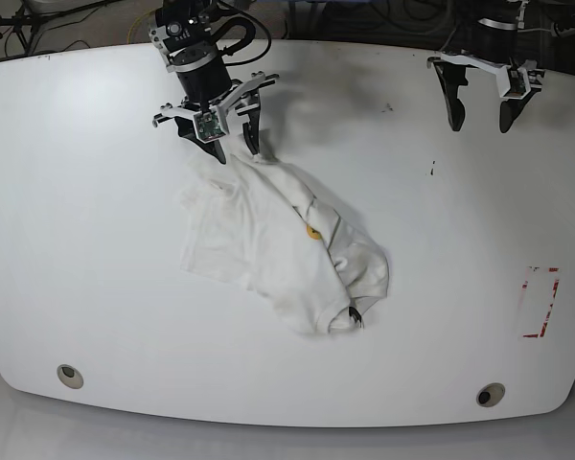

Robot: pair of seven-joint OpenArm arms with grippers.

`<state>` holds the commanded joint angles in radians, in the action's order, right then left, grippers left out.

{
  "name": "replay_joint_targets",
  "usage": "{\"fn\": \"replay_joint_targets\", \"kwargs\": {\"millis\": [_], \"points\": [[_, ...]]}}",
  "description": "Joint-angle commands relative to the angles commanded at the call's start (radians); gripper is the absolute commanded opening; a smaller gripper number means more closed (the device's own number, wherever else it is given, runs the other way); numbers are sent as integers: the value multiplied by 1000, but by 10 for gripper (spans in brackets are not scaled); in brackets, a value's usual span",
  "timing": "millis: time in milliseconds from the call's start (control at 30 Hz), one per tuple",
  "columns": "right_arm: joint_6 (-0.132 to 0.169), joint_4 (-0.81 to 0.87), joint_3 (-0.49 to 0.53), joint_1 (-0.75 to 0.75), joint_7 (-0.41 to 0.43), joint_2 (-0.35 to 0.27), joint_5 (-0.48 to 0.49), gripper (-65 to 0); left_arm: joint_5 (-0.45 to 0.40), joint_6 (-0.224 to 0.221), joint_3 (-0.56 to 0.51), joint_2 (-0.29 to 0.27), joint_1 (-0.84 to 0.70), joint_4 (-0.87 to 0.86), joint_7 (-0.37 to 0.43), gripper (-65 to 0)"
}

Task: Fold the T-shirt properly
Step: 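Lower both grippers toward the table, right gripper moving over the shirt, then lower the open right gripper onto the crumpled white shirt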

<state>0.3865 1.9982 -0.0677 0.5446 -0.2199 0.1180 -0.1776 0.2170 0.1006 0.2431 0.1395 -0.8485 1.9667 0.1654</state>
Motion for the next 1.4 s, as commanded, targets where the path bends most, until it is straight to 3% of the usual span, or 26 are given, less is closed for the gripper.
{"fn": "replay_joint_targets", "kwargs": {"millis": [600,667,867,1067,1400], "points": [[1,-168,65,-220,-77,-25,-5,-358,29,3,74,3,-2,2,-5,-191],[1,-176,132,-278,-103,-20,-3,-330,32,2,112,3,4,0,-5,-192],[0,-202,169,-349,-149,-19,-3,-295,30,3,135,6,5,5,-6,-191],[-3,-291,184,-460,-193,-20,-1,-252,24,-1,136,11,8,21,6,-190],[-4,-385,168,-541,-187,-44,5,-230,23,-3,129,18,11,10,9,-190]]}}
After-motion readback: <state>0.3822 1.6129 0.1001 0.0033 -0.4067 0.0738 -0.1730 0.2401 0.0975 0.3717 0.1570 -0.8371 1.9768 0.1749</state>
